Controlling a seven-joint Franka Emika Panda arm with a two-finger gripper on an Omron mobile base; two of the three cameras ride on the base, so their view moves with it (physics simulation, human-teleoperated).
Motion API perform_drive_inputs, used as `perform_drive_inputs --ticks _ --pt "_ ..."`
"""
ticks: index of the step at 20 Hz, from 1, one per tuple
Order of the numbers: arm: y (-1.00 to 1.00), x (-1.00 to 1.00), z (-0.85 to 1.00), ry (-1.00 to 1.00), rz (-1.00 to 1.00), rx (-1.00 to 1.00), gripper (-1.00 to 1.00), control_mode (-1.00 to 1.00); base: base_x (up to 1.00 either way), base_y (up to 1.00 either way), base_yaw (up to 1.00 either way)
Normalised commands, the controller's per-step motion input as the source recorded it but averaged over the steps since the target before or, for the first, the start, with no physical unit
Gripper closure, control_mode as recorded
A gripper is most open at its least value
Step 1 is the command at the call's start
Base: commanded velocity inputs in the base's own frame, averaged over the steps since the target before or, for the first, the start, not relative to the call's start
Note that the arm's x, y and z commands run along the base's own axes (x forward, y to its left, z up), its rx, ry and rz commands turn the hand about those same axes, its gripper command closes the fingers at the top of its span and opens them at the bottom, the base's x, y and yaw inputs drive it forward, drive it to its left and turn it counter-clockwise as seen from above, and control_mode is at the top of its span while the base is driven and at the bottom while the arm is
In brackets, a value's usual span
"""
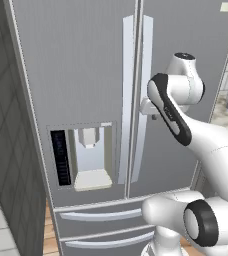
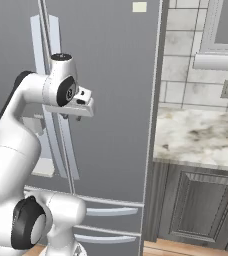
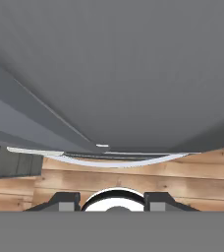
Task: Take the lemon wedge from the fridge and place it on the plate with fish on the dining counter.
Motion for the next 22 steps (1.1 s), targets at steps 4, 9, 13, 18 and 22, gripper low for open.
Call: perform_drive_inputs --ticks 4,9,13,18,22 --pt "0.02 0.0 0.0 -0.01 -0.02 -0.02 -1.0 -1.0 0.0 0.0 0.0" --pt "0.08 0.0 0.0 -0.02 -0.01 -0.05 -1.0 -1.0 0.0 0.0 0.0" --pt "0.0 0.0 0.0 0.0 0.0 0.0 -1.0 -1.0 0.0 0.0 0.0" --pt "0.06 -0.1 0.0 -0.03 0.0 -0.02 -1.0 -1.0 0.0 0.0 0.0" --pt "0.0 0.0 0.0 0.0 0.0 0.0 -1.0 1.0 -0.73 0.31 0.0"
